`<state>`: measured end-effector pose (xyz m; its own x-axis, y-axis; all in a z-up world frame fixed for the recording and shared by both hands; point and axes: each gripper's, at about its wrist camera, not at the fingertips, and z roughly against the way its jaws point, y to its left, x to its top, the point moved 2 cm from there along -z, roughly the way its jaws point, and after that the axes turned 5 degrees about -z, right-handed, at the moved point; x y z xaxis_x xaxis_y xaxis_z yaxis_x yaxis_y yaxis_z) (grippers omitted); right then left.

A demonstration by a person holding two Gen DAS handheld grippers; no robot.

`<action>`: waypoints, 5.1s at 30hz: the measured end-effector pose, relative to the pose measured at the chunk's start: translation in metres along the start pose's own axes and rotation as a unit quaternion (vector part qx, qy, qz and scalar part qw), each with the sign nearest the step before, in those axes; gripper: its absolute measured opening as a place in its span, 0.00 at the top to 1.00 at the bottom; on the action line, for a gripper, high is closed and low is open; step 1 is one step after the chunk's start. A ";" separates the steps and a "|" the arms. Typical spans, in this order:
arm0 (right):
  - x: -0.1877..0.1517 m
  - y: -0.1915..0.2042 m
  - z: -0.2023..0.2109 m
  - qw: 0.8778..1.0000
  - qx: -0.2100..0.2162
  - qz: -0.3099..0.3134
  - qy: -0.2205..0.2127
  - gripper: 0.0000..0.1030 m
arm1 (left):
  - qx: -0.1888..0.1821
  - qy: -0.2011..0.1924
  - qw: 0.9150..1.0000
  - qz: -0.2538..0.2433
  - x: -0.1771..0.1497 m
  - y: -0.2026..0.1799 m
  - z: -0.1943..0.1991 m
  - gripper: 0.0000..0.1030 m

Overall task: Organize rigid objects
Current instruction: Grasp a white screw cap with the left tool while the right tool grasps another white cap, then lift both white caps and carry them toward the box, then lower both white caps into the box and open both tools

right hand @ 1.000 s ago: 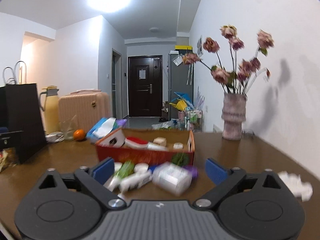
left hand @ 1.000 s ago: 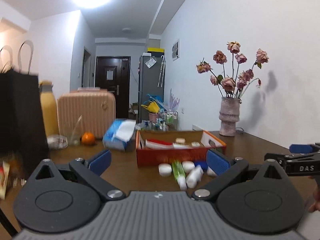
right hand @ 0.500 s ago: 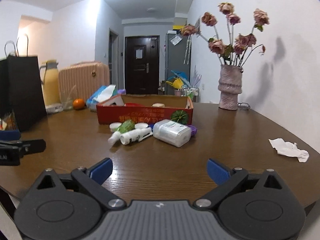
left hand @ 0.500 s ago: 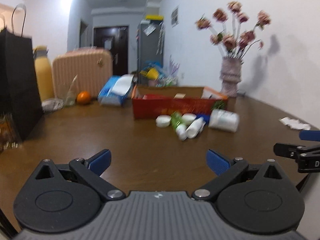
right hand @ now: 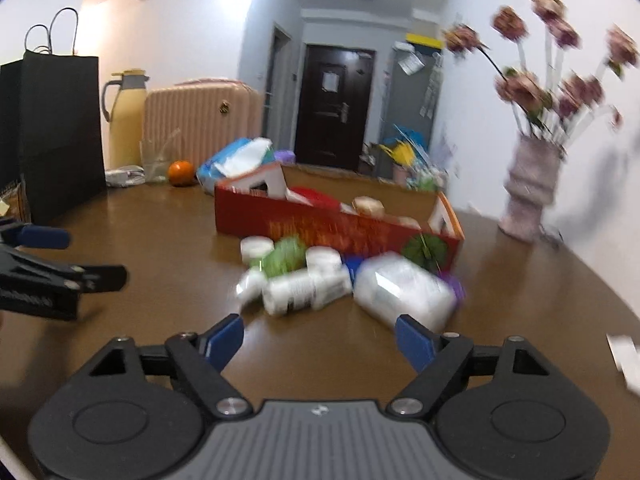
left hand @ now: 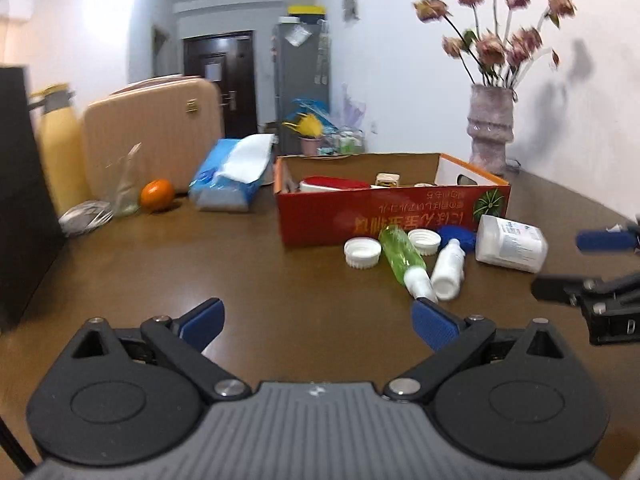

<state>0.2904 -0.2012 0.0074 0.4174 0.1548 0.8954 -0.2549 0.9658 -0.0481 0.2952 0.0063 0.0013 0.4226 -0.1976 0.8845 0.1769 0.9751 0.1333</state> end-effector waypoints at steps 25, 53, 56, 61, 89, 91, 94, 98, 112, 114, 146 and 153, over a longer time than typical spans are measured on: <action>0.048 -0.008 -0.194 0.986 0.063 0.096 0.123 0.62 | -0.131 0.075 0.988 -0.017 0.036 0.001 -0.171 0.62; 0.039 -0.010 -0.044 0.999 -0.005 0.025 0.020 0.62 | -0.012 0.008 0.993 0.114 -0.002 -0.004 -0.029 0.63; 0.027 -0.007 -0.008 1.000 -0.005 0.008 0.011 0.62 | -0.012 0.003 0.991 0.133 -0.012 -0.007 0.007 0.63; 0.003 -0.004 0.041 1.000 -0.010 -0.021 0.000 0.62 | -0.001 -0.020 0.992 0.127 -0.015 -0.009 0.058 0.63; -0.021 -0.004 0.191 0.993 -0.060 -0.030 -0.097 0.62 | -0.027 -0.115 0.986 0.116 -0.008 -0.046 0.174 0.63; -0.022 -0.003 0.187 0.993 -0.058 -0.031 -0.094 0.62 | -0.023 -0.112 0.986 0.119 -0.008 -0.043 0.171 0.63; -0.022 -0.003 0.183 0.993 -0.056 -0.036 -0.096 0.62 | -0.018 -0.113 0.986 0.118 -0.007 -0.038 0.166 0.63; -0.020 -0.006 0.171 0.992 -0.058 -0.046 -0.100 0.62 | -0.008 -0.104 0.987 0.119 -0.005 -0.030 0.150 0.63; 0.019 -0.039 0.092 0.993 -0.058 -0.056 -0.090 0.62 | 0.010 -0.079 0.993 0.092 0.042 -0.005 0.063 0.63; 0.032 -0.044 0.077 0.994 -0.051 -0.047 -0.086 0.62 | 0.013 -0.078 0.993 0.084 0.054 -0.002 0.046 0.63; 0.155 -0.138 -0.322 0.987 0.017 -0.091 0.128 0.40 | -0.073 0.034 0.997 0.004 0.134 0.047 -0.280 0.43; 0.150 -0.132 -0.324 0.990 0.008 -0.076 0.122 0.36 | -0.069 0.025 0.997 0.004 0.132 0.045 -0.278 0.40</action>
<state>0.6687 -0.2380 0.0045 0.6495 0.0562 0.7583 -0.1863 0.9786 0.0871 0.6059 -0.0035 0.0003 0.4674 -0.1975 0.8617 0.2921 0.9545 0.0603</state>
